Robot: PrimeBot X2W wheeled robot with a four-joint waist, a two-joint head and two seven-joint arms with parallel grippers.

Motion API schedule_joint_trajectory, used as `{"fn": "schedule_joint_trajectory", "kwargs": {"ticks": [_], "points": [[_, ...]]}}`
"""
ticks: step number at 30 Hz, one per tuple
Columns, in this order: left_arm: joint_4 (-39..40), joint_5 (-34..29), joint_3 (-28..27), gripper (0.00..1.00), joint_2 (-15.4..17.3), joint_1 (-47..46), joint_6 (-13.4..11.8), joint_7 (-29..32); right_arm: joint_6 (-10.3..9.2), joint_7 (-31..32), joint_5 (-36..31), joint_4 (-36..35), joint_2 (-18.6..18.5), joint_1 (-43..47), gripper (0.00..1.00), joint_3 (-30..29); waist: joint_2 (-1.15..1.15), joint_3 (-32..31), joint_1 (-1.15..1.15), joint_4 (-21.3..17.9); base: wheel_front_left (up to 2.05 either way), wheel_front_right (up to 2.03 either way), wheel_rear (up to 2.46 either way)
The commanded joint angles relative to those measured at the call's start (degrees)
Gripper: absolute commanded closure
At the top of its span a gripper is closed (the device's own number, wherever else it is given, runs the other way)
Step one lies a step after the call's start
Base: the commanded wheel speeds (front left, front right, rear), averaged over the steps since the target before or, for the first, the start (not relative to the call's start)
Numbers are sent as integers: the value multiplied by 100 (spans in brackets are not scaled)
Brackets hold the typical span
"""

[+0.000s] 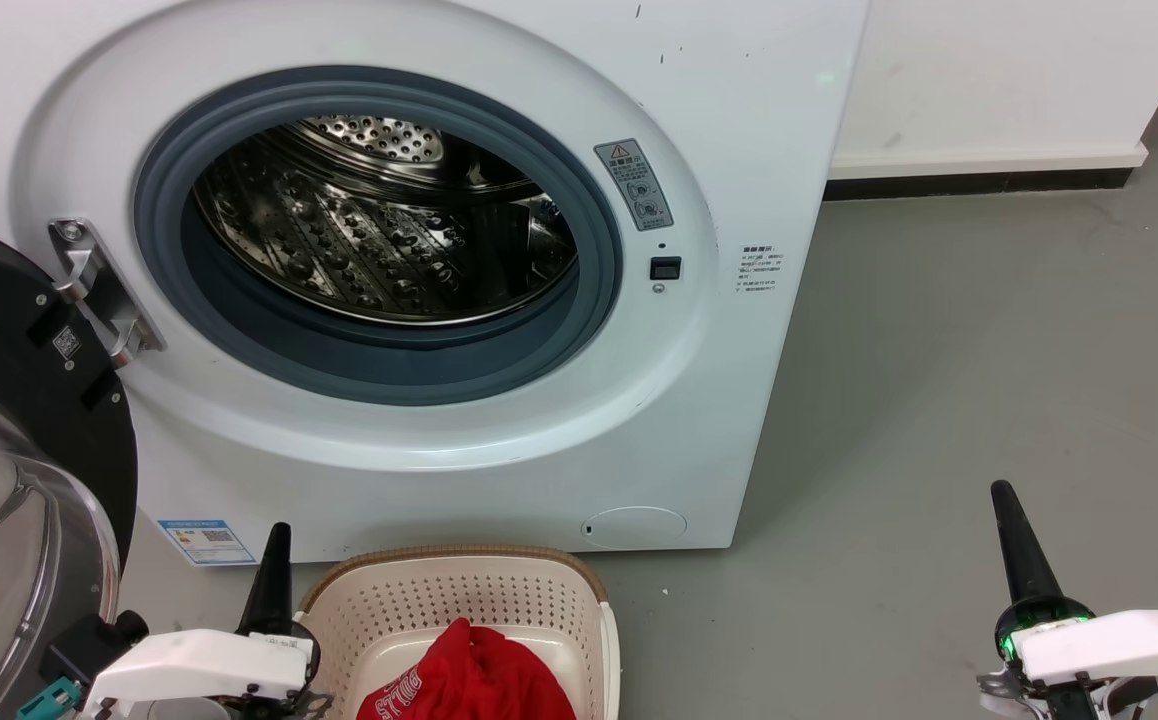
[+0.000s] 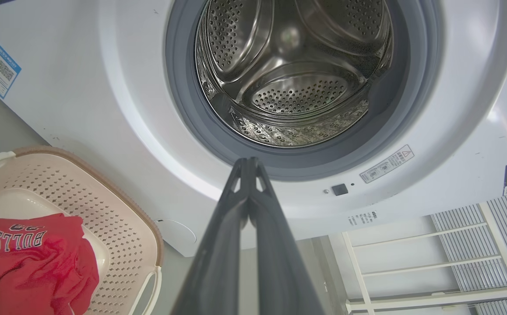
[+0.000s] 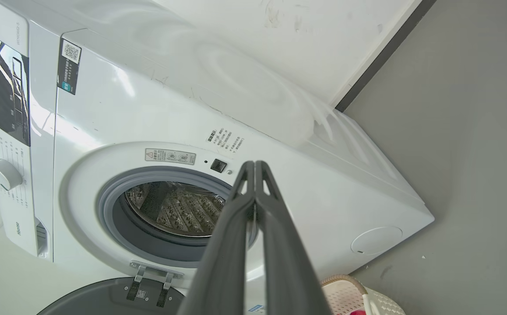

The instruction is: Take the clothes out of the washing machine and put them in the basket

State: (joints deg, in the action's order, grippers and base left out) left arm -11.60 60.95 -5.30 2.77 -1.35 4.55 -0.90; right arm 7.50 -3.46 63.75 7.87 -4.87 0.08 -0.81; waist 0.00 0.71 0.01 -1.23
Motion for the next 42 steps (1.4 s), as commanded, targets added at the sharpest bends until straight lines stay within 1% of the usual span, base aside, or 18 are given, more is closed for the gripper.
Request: {"fn": "schedule_joint_trajectory", "kwargs": {"ticks": [1, 24, 42], "points": [[27, 168, -21, 100, 16, -143, 60, 41, 0, 40, 180, 2, -37, -135, 100, -23, 0, -1, 0, 3, 0, 0, 0], [-105, 1552, -74, 100, 16, -322, 167, 383, -1, 388, 1539, 282, -23, -381, 100, -151, 0, -22, 0, 51, 0, 0, 0], [-185, 2429, -108, 100, 16, -436, 253, 584, -1, 622, 2379, 465, 1, -528, 100, -247, 0, -38, 0, 87, 0, 0, 0]]}}
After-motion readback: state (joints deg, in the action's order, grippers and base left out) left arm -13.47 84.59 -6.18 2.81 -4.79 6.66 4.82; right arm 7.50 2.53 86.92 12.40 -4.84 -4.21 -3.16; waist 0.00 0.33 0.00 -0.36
